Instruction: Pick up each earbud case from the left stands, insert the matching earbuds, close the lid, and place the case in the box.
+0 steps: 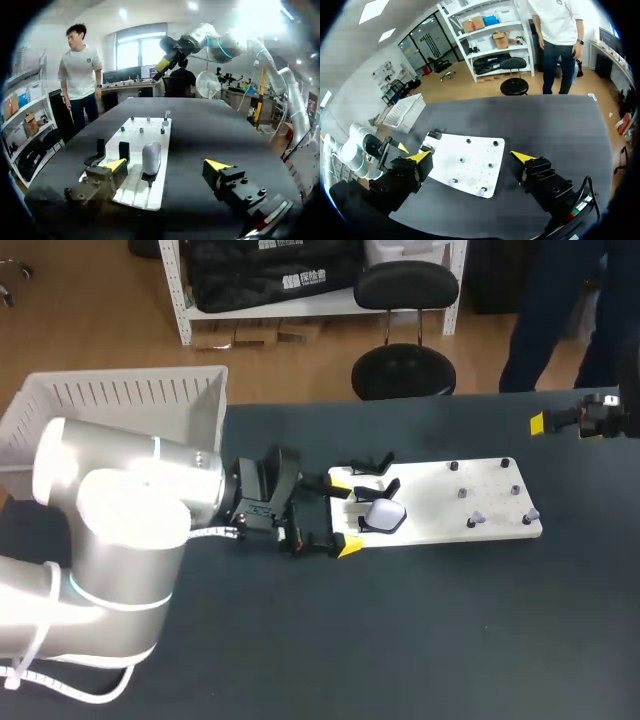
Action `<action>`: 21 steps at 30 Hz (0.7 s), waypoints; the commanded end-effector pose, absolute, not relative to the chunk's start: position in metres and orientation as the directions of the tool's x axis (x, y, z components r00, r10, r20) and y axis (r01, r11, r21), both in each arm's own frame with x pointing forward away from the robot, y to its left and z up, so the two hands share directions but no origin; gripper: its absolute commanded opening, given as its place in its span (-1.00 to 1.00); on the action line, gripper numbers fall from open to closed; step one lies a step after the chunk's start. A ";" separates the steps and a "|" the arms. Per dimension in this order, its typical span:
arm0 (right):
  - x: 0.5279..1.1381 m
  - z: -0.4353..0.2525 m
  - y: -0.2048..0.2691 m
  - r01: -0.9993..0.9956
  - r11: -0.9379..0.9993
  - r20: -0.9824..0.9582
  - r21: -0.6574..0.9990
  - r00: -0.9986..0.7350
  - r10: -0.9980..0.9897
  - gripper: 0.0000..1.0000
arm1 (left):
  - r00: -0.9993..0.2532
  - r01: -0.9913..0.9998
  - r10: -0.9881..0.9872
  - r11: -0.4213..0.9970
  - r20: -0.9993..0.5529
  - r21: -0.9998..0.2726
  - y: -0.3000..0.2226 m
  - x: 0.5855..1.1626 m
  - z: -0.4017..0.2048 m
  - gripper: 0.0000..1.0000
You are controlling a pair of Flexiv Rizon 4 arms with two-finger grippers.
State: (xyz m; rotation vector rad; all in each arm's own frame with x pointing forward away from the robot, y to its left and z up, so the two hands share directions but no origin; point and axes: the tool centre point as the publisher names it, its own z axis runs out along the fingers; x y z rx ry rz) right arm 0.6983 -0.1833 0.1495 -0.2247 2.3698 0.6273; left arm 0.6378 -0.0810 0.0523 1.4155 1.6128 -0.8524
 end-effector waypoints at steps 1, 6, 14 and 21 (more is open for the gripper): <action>0.699 0.149 -0.184 -0.317 0.869 -0.646 0.379 -0.763 0.003 1.00 | -0.048 0.990 0.455 0.137 -0.889 0.017 -0.085 0.642 0.052 1.00; 0.699 0.149 -0.184 -0.317 0.869 -0.646 0.379 -0.763 0.003 1.00 | -0.036 0.993 0.473 0.120 -0.880 0.024 -0.087 0.643 0.049 1.00; 0.699 0.149 -0.184 -0.317 0.869 -0.646 0.379 -0.763 0.003 1.00 | -0.018 0.997 0.488 0.075 -0.873 0.022 -0.108 0.657 0.041 1.00; 0.699 0.149 -0.184 -0.317 0.869 -0.646 0.379 -0.763 0.003 1.00 | -0.025 0.998 0.494 0.061 -0.869 0.007 -0.114 0.666 0.036 1.00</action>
